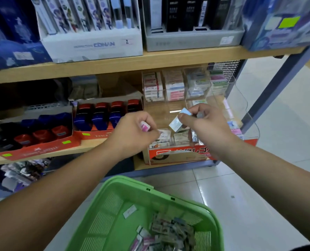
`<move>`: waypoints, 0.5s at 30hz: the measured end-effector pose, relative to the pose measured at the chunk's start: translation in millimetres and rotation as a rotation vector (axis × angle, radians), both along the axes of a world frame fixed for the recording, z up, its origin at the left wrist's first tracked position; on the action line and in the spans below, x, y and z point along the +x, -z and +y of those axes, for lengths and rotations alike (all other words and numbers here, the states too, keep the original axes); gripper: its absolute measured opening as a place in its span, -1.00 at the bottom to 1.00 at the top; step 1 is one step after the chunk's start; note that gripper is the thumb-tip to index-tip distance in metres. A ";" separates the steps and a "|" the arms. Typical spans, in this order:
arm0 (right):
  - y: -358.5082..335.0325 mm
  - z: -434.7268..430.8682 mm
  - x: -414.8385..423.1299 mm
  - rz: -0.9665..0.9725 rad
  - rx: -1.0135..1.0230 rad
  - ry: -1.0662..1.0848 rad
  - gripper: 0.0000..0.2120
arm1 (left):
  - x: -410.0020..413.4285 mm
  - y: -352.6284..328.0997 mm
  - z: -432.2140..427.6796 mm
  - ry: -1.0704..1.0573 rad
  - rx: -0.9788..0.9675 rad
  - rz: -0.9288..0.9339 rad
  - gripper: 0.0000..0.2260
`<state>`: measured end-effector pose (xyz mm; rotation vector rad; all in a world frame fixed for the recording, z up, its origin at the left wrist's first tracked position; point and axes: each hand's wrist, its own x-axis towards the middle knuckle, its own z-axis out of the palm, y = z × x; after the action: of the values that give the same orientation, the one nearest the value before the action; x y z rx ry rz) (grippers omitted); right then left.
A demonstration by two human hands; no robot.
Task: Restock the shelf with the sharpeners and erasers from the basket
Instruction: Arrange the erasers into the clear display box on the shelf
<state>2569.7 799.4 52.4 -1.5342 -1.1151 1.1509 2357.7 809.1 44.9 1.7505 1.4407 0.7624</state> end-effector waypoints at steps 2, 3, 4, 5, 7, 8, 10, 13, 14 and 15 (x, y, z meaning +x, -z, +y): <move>0.3 -1.3 2.0 0.014 -0.004 -0.002 -0.76 | -3.1 3.1 -1.3 0.053 0.039 0.085 -0.87; 0.5 -2.2 2.7 0.018 -0.008 -0.002 -0.76 | -3.8 1.9 -0.5 0.065 0.052 0.133 -0.88; 0.3 -2.9 3.1 0.022 -0.012 -0.002 -0.76 | -3.5 0.4 1.2 0.076 0.065 0.194 -0.89; 0.3 -3.1 3.3 0.026 -0.015 -0.003 -0.76 | -2.6 -1.1 3.7 0.091 0.076 0.261 -0.91; 0.0 -2.4 2.8 0.025 -0.019 -0.002 -0.78 | 0.4 -4.7 9.1 0.139 0.084 0.380 -0.93; -0.3 -1.8 2.3 0.025 -0.019 0.002 -0.79 | 2.0 -7.0 12.0 0.164 0.079 0.438 -0.94; -1.2 -0.9 2.2 0.047 -0.020 0.010 -0.80 | 5.4 -10.2 17.2 0.226 0.062 0.573 -0.95; -2.8 -1.4 4.4 0.113 -0.045 0.005 -0.83 | 8.6 -9.7 22.1 0.283 -0.012 0.613 -0.87; -3.0 -1.6 5.4 0.148 -0.062 0.003 -0.84 | 8.3 -11.2 22.5 0.272 -0.033 0.549 -0.87; -3.3 -1.9 6.2 0.179 -0.076 0.004 -0.84 | 7.2 -13.5 22.0 0.259 -0.046 0.470 -0.87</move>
<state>2575.8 797.6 55.6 -1.4580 -0.9578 1.3141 2364.9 831.1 58.4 2.1188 1.4638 0.1839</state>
